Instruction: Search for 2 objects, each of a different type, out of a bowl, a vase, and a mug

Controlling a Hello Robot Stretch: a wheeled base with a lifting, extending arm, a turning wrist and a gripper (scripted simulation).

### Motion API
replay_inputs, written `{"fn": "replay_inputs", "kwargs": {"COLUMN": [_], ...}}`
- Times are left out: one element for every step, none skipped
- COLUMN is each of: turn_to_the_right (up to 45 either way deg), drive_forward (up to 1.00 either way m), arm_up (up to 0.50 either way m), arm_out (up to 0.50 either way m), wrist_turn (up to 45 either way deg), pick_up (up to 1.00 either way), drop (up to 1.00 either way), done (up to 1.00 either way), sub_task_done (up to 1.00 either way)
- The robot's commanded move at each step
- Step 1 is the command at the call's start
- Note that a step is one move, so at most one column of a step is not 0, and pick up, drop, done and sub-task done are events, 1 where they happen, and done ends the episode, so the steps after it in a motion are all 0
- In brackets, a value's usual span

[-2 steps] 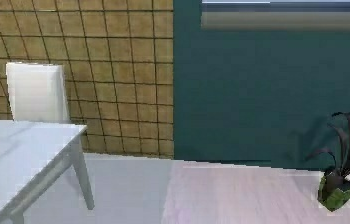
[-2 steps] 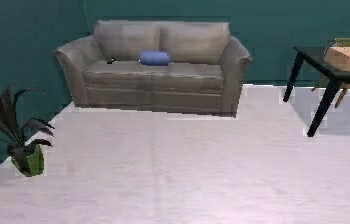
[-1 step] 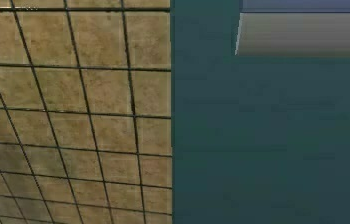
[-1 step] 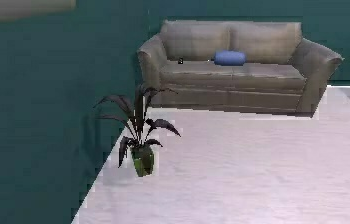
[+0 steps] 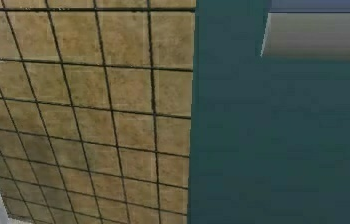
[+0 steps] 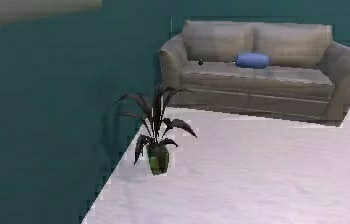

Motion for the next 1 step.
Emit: {"fn": "replay_inputs", "kwargs": {"turn_to_the_right": [0.0], "drive_forward": [0.05], "arm_up": [0.0], "arm_out": [0.0], "wrist_turn": [0.0], "pick_up": [0.0], "drop": [0.0], "done": [0.0], "sub_task_done": [0.0]}}
